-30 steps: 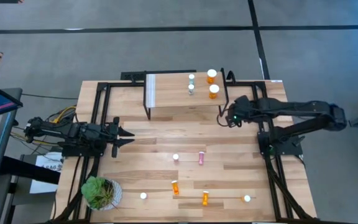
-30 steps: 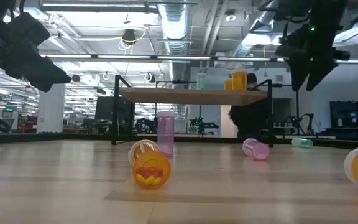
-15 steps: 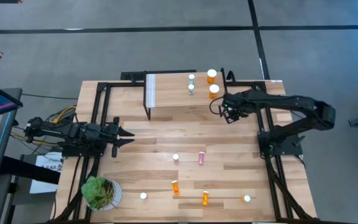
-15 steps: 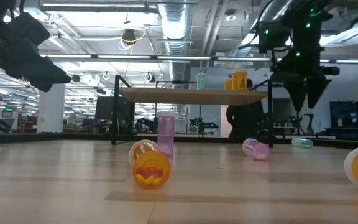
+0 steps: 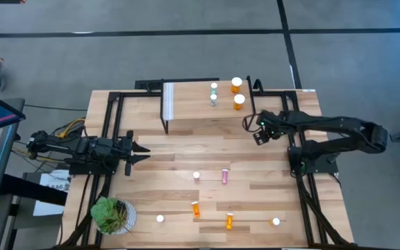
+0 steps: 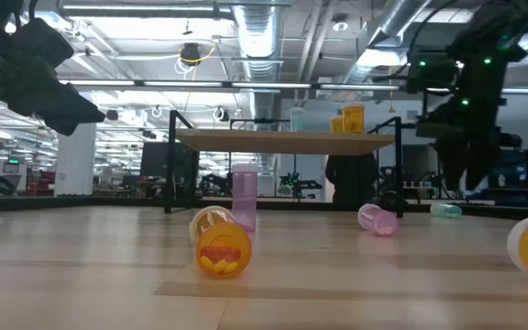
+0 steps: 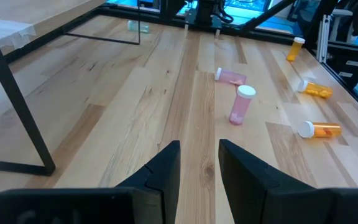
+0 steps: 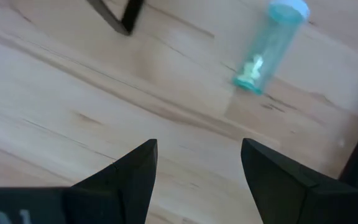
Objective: Pick and place medicine bottles onto shelf by color
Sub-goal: Put the small blue pill bottle on the shelf aligned with the other small blue pill bottles
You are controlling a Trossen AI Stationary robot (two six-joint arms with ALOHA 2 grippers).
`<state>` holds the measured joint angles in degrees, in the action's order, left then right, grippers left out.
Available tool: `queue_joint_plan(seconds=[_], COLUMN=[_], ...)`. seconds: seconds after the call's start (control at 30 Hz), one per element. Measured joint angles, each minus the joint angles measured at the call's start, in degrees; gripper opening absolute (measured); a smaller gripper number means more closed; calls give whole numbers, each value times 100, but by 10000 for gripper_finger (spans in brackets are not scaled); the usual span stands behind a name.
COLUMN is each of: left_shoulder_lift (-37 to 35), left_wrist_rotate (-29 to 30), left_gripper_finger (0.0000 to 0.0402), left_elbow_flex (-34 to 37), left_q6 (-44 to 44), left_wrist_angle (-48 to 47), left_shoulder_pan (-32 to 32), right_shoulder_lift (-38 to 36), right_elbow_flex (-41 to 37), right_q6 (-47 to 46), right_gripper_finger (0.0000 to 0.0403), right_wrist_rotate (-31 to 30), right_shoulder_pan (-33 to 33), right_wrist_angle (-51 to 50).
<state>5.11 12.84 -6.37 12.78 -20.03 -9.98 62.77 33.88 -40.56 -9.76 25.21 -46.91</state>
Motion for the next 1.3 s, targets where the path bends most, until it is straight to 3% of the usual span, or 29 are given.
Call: queue_joint_plan(seconds=[0.2,0.4,0.8,1.3], left_shoulder_lift=[-1,-1,1,0], left_wrist_rotate=[0,-2,-2,-2], left_gripper_finger=[98,97,97,97], left_elbow_flex=[0,0,0,0], left_q6=[2,2,0,0], left_wrist_angle=[0,0,0,0], left_shoulder_pan=[-1,0,0,0], right_shoulder_lift=[-539,-587,42,1210], right_elbow_flex=[-450,-795,-803,-790], right_q6=[-356,-506,-202,147], right_gripper_finger=[256,256,256,256], right_wrist_rotate=[-453,-632,-1139,-1130], right_shoulder_pan=[4,208,763,1246], right_wrist_angle=[170,823,1656,2465])
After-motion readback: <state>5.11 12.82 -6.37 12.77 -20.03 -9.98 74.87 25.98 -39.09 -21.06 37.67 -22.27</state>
